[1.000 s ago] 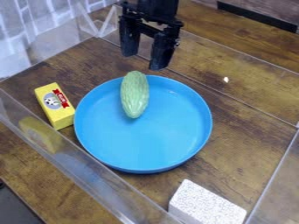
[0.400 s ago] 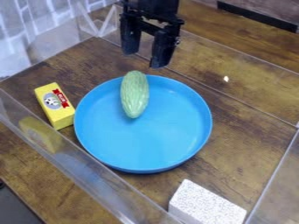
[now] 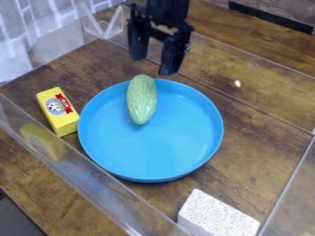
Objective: Put the green object in the blue tray
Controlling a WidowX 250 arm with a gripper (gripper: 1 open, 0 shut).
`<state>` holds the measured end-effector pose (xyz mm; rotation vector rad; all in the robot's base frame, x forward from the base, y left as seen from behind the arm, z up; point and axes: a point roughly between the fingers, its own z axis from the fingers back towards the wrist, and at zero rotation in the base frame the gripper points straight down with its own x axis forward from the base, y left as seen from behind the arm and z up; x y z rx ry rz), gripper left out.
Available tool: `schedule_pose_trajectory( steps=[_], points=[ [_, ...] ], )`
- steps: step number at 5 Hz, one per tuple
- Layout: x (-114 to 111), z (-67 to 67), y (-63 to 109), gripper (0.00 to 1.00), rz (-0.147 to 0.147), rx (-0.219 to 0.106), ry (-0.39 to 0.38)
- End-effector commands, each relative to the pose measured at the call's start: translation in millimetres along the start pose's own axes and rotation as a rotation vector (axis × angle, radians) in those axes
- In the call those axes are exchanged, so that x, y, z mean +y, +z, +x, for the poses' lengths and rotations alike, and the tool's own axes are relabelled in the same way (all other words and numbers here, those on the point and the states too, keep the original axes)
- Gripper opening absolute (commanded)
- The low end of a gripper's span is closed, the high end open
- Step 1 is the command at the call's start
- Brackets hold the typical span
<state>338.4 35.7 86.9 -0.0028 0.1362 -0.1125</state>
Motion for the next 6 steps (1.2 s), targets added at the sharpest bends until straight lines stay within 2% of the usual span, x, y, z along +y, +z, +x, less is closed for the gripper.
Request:
schedule_pose_trajectory(
  steps=[1,3,6],
  points=[
    [2.9,-4.2,-3.1,1.0,0.011,-0.026,0.007],
    [-2.4,-15.2,-20.3,1.0,0.001,-0.016,0.012],
    [-2.4,-10.6,-32.0,1.0,0.009,-0.008,-0.003]
  ],
)
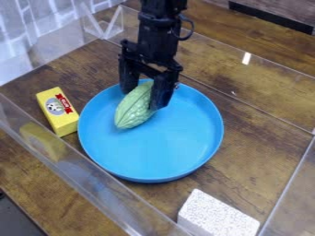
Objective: Put the green object in the blue tray
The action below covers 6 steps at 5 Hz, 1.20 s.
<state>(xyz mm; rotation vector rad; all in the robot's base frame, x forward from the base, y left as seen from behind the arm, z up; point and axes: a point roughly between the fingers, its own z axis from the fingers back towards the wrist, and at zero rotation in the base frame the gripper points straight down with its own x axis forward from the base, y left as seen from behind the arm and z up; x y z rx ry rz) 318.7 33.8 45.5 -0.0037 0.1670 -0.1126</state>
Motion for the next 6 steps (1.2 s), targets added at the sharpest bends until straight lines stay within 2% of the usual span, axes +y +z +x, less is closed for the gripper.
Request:
schedule_pose_trajectory(
  steps=[1,2,3,6],
  points=[
    [0.8,3.5,7.0,1.0,0.012,-0.033,-0.008],
    [0.5,4.8,1.5,1.0,0.011,-0.026,-0.013],
    [-0.1,5.9,-3.3,0.0,0.009,-0.022,-0.016],
    [-3.1,5.8,3.4,0.0,0.006,-0.024,-0.028]
  ],
)
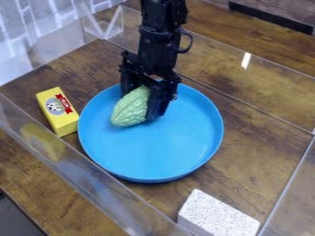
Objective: Put the green object in the blue tray
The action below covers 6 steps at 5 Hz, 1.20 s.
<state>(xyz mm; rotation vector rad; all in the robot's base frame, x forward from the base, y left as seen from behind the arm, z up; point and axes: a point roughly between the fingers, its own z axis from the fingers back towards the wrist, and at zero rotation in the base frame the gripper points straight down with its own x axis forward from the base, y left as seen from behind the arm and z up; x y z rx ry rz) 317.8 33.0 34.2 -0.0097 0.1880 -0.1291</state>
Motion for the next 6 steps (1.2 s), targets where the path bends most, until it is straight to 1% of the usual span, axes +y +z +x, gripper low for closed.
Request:
schedule_pose_trajectory(
  steps=[1,6],
  points=[
    [-2.7,5.5,16.7,0.0,0.01,-0.046,-0.015],
    [-3.4,10.7,26.9,0.0,0.0,-0.062,-0.031]
  ],
)
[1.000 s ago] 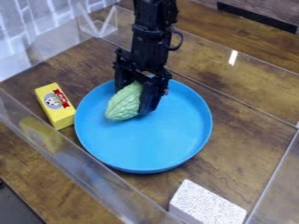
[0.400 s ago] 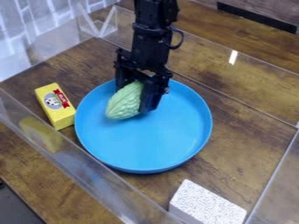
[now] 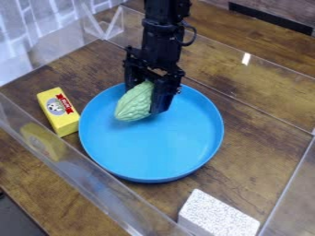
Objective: Put the green object in the blue tray
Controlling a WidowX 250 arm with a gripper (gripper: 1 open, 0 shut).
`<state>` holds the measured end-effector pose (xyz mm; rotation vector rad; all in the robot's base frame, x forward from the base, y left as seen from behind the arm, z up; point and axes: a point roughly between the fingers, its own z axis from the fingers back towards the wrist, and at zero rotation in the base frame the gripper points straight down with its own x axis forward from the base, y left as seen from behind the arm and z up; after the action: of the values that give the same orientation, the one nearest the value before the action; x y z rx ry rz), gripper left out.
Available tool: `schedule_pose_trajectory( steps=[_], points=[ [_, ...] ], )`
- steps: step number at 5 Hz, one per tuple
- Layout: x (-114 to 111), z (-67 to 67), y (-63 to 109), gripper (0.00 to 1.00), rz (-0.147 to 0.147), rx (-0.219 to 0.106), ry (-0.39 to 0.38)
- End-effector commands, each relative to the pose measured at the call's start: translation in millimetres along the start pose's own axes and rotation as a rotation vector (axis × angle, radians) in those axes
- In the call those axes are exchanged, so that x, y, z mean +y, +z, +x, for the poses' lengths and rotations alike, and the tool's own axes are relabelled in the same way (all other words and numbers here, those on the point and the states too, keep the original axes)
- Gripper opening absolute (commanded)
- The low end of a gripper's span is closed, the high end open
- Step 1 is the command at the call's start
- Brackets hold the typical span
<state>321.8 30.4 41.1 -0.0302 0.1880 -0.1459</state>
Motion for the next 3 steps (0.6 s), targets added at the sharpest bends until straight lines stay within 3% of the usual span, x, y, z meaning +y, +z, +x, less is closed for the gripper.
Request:
schedule_pose_trajectory(
  steps=[1,3],
  points=[
    [-2.9,7.7,16.9,1.0,0.0,-0.07,-0.009],
    [-5.3,6.5,14.8,1.0,-0.036,-0.082,-0.007]
  ],
)
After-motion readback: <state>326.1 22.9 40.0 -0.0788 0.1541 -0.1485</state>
